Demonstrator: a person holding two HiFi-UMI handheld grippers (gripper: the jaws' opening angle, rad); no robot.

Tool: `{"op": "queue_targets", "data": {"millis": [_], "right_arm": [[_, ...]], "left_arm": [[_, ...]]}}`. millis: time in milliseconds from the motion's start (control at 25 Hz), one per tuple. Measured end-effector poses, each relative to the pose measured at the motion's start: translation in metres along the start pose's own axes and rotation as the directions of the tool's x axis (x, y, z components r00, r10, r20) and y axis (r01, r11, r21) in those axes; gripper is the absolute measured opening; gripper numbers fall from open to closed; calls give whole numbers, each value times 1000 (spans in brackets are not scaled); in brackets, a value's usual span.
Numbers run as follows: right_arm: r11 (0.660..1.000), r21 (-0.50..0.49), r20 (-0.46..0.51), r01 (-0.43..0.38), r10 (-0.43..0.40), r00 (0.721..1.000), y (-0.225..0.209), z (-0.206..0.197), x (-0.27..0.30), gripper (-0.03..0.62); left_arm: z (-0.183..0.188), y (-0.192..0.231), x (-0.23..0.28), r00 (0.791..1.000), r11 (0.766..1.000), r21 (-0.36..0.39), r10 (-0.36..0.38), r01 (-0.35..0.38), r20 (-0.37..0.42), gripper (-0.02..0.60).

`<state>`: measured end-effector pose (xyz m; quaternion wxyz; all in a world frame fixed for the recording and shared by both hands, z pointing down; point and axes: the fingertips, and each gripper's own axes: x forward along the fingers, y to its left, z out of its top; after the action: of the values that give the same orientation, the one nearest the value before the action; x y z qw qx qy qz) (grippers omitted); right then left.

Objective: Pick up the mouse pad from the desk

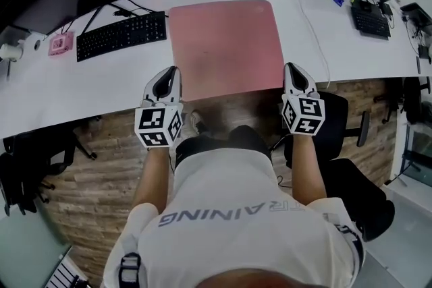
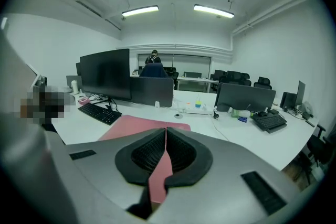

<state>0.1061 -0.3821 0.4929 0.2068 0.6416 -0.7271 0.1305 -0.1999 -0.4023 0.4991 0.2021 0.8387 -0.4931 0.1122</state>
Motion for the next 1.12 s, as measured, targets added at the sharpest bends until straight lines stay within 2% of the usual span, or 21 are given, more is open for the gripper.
{"op": "queue_targets", "data": {"millis": [200, 520, 560, 600, 640, 680, 840, 920, 1120], "right_arm": [[1000, 1, -29, -19, 19, 999, -5, -3, 25, 25], [998, 43, -109, -52, 56, 992, -46, -26, 85, 26], [997, 50, -122, -51, 57, 991, -52, -32, 93, 26], [997, 59, -139, -54, 62, 988, -57, -39, 102, 29], [996, 67, -160, -60, 70, 985, -61, -47, 110, 46], [995, 72, -186, -69, 81, 979, -65, -57, 119, 90], [992, 71, -294, -101, 118, 949, -73, -101, 148, 201], [991, 78, -329, -110, 130, 935, -74, -119, 160, 264], [983, 108, -409, -150, 181, 894, -66, -158, 183, 338]], "left_arm": [[-7, 9, 18, 999, 999, -48, 17, -18, -27, 40], [-20, 8, 58, 990, 995, -56, 81, -88, -112, 43], [-26, 7, 65, 988, 994, -60, 79, -87, -132, 76], [-33, 5, 72, 985, 994, -66, 73, -84, -159, 157], [-41, 5, 80, 980, 994, -74, 69, -84, -187, 202], [-49, 5, 88, 975, 993, -78, 71, -89, -212, 227], [-86, 15, 114, 947, 987, -84, 105, -136, -302, 297], [-107, 22, 124, 930, 984, -89, 112, -153, -351, 313], [-151, 45, 140, 878, 967, -93, 173, -238, -446, 343]]}}
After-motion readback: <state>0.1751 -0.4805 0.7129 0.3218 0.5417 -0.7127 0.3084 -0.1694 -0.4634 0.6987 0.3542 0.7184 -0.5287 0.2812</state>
